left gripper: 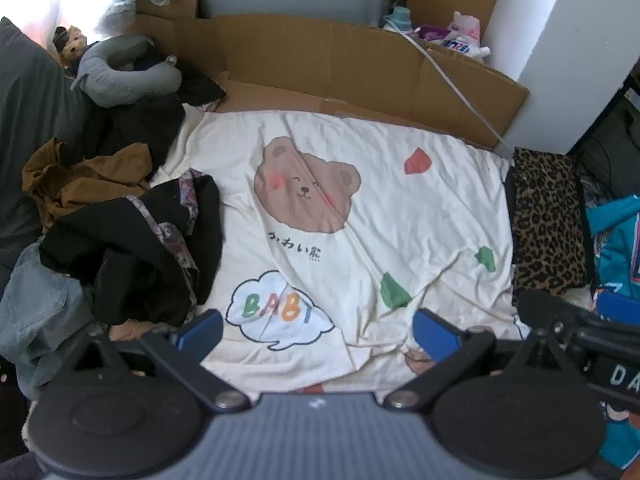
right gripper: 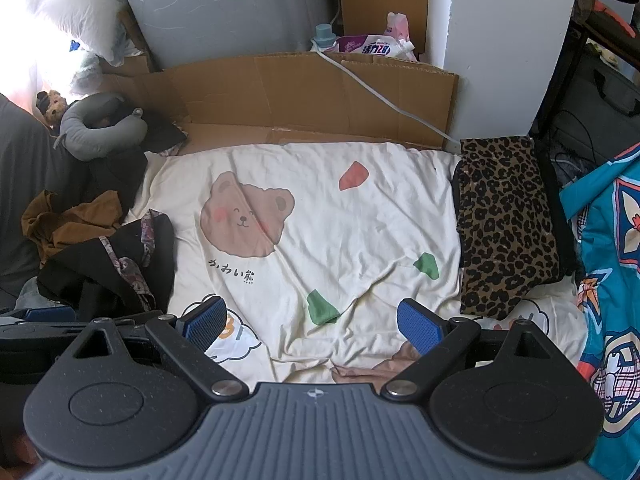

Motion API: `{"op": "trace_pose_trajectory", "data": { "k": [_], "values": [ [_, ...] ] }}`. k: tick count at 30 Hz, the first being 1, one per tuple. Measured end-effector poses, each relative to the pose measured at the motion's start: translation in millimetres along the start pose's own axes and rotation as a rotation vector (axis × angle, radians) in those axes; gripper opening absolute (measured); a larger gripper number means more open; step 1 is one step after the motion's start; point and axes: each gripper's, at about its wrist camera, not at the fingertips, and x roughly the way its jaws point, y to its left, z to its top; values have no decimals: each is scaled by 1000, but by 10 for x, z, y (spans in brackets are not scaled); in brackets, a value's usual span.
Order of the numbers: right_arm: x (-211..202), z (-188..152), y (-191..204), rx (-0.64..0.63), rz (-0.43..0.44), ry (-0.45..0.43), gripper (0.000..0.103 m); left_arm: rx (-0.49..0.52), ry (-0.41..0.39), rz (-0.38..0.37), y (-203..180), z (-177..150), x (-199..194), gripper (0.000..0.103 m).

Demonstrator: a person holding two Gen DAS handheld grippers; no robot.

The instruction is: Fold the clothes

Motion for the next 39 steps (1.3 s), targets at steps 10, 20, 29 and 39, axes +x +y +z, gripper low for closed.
{"op": "trace_pose_trajectory", "data": {
  "k": [10,20,29,39],
  "values": [
    [3,-5,16,-2,-3,-1,96,2,-5,8,-3,6,-1,102],
    [7,-5,9,-4,-4,3,96,-4,7,0,25,-17,-8,100],
    [17,-25,10,-3,-2,2,96,-8,14,-2,36,-7,-5,100],
    [37,-20,17,-3,-1,14,96,-2,21,4,33,-8,16,100]
  ]
}}
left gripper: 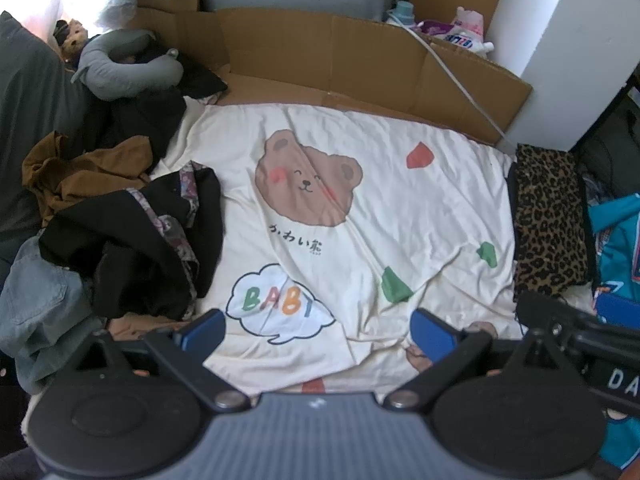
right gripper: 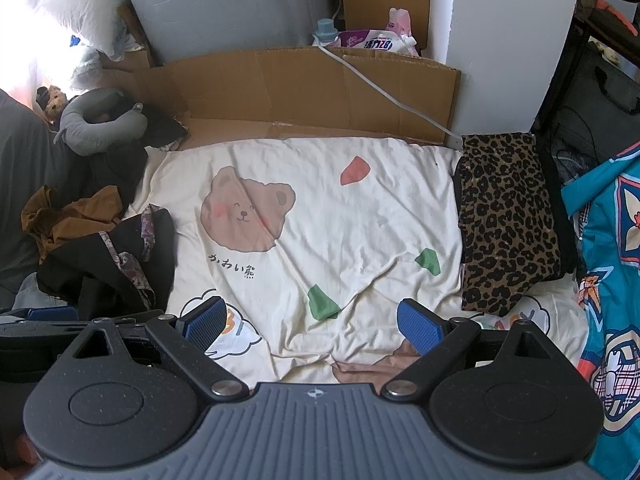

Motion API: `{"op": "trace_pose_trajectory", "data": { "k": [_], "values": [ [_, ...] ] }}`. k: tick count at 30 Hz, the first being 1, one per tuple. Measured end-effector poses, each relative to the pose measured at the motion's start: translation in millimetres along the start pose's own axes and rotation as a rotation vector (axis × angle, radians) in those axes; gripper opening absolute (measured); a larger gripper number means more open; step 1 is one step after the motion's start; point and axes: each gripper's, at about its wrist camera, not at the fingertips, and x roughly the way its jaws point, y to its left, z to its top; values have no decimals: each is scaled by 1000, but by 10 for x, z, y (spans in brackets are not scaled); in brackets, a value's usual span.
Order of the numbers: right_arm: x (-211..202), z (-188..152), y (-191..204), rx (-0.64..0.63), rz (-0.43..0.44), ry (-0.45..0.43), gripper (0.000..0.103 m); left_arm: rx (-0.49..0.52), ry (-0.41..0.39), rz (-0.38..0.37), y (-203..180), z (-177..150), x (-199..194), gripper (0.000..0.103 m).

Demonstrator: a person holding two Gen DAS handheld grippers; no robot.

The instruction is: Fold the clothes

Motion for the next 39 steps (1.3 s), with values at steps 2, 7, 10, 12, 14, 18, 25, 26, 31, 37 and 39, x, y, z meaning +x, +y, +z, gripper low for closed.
{"op": "trace_pose_trajectory", "data": {
  "k": [2,7,10,12,14,18,25,26,31,37,39],
  "values": [
    [-1,-5,4,-1,0,1,96,1,3,4,-14,-2,8,101],
    [3,-12,24,-8,3,3,96,5,3,23,-15,-7,20,102],
    [0,-7,22,-8,5,3,96,1,7,19,-4,-7,20,102],
    [3,-9,19,-8,5,4,96,2,6,19,3,-10,20,102],
    [4,-7,11,-8,6,3,96,1,8,19,1,-9,21,102],
    [18,-13,3,-5,9,1,97,-6,13,20,24,1,9,102],
    [11,-24,45,-13,-2,-3,97,-4,9,21,14,-7,5,102],
    [10,-25,46,-12,-1,-2,97,-6,12,19,13,-5,9,102],
    [-3,-23,45,-16,-7,-2,97,-3,10,18,22,-2,12,102],
    [-4,-17,34,-17,-6,1,97,-6,14,20,-6,-5,22,102],
    [-1,-23,37,-17,-6,0,97,-7,13,20,-9,-11,24,102]
  ]
}}
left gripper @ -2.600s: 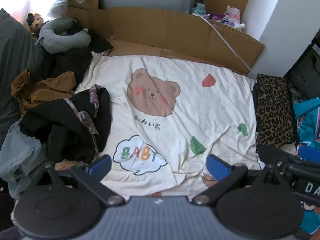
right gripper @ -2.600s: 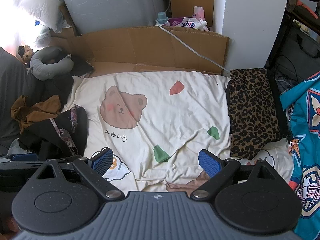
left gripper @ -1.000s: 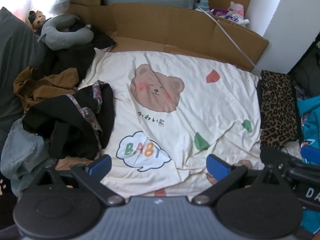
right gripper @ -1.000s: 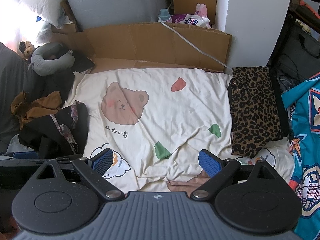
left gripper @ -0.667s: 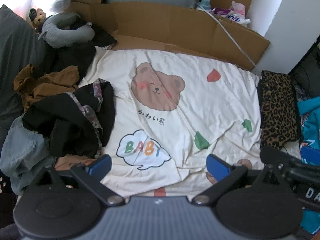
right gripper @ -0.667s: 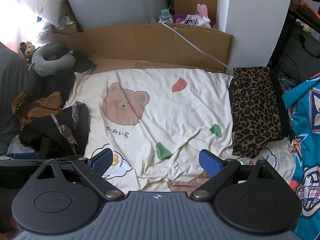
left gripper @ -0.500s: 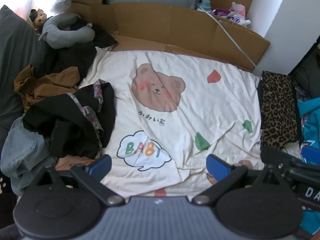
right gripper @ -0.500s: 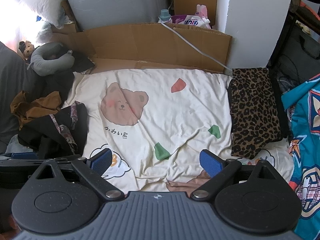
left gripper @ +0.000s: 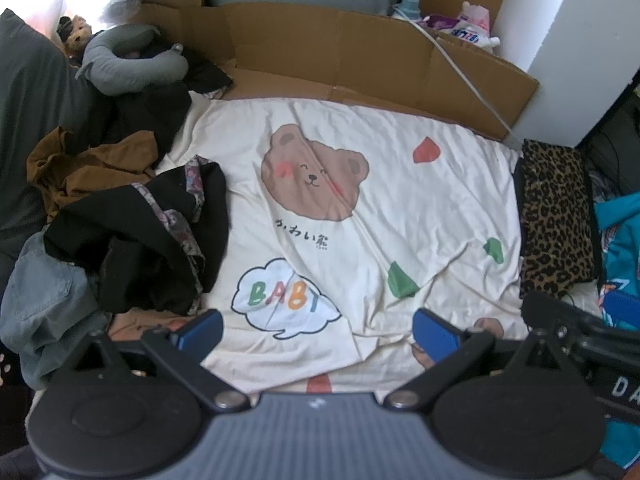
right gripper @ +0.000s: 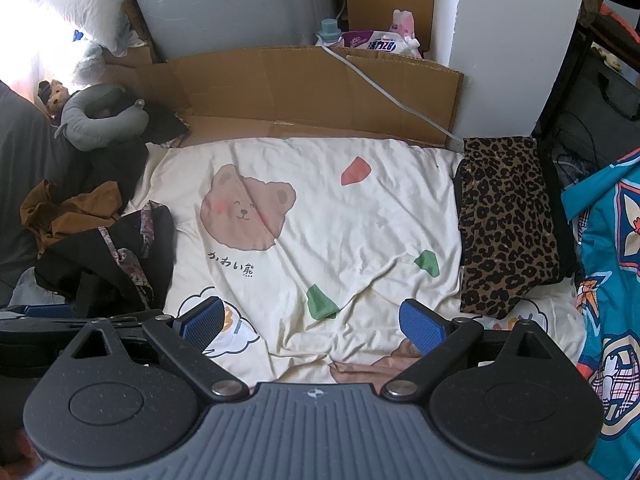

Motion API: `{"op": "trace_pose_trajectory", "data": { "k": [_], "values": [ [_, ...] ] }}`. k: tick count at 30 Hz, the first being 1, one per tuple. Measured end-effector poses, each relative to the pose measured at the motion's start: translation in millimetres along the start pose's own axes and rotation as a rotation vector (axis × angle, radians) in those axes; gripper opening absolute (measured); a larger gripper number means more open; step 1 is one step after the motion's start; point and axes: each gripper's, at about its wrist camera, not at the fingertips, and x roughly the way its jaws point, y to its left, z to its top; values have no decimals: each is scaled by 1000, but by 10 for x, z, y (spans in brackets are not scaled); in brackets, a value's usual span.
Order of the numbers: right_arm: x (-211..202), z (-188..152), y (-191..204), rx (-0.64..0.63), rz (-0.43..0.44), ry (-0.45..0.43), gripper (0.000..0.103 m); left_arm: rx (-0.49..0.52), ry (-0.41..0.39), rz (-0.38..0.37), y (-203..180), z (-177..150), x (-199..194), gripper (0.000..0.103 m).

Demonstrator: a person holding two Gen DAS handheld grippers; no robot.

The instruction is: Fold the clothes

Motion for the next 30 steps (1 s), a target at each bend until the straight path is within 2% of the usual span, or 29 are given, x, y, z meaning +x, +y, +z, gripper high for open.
{"op": "trace_pose_trajectory", "data": {
  "k": [30],
  "values": [
    [7,64,42,-3,-10,-3,97,-11,-8,4,55,37,-46,102]
  ]
}}
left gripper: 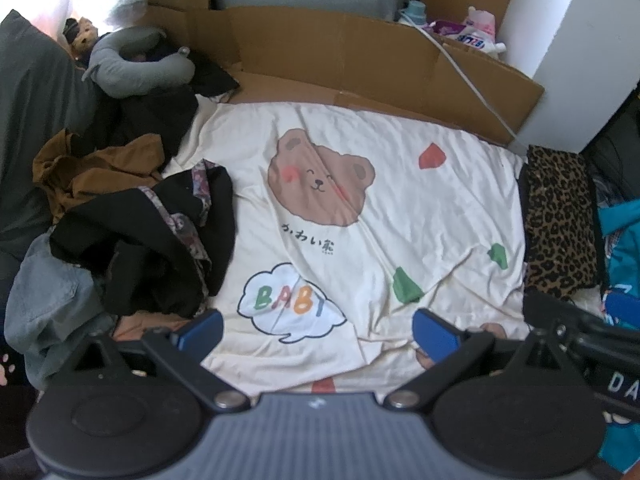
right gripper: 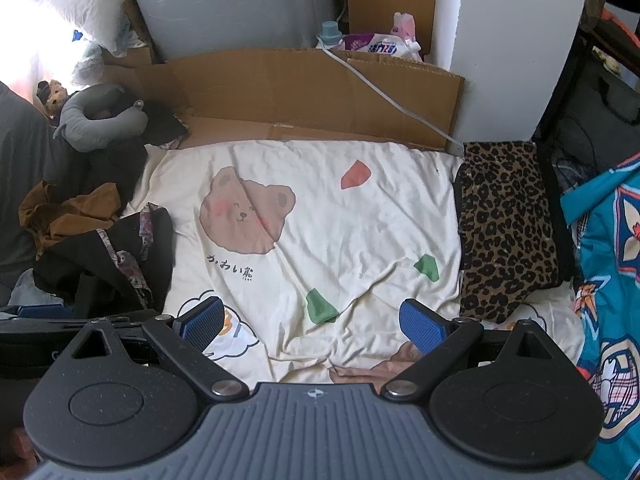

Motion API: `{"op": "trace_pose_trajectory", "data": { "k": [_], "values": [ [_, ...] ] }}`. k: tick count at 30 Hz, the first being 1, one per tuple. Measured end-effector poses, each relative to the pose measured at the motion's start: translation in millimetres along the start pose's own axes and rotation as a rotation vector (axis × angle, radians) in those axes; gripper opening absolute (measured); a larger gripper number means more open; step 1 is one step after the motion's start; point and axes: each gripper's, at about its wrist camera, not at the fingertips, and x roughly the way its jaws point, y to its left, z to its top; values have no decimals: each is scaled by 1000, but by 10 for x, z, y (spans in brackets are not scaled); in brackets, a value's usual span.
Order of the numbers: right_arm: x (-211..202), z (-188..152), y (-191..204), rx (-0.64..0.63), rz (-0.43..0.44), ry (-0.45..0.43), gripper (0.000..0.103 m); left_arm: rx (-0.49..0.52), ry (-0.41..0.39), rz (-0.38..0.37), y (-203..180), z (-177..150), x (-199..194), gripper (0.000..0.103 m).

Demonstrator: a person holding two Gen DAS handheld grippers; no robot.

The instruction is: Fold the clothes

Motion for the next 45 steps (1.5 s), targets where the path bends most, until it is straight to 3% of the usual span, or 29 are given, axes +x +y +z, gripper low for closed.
{"op": "trace_pose_trajectory", "data": {
  "k": [17,21,27,33,41,45],
  "values": [
    [38,213,100,-1,22,3,97,-12,-42,-3,165,256,-81,102],
    [10,234,238,-16,95,25,97,-62,-9,-11,339,355,-54,102],
    [-76,284,424,-33,128,2,97,-95,12,3,657,540,-57,102],
    [-124,342,495,-40,150,-29,97,-21,-15,37,888,805,-208,102],
    [-44,282,500,-27,171,-84,97,-56,-47,31,1239,978,-220,102],
    [66,221,508,-12,189,-66,97,-88,-40,36,1408,978,-106,102]
  ]
}}
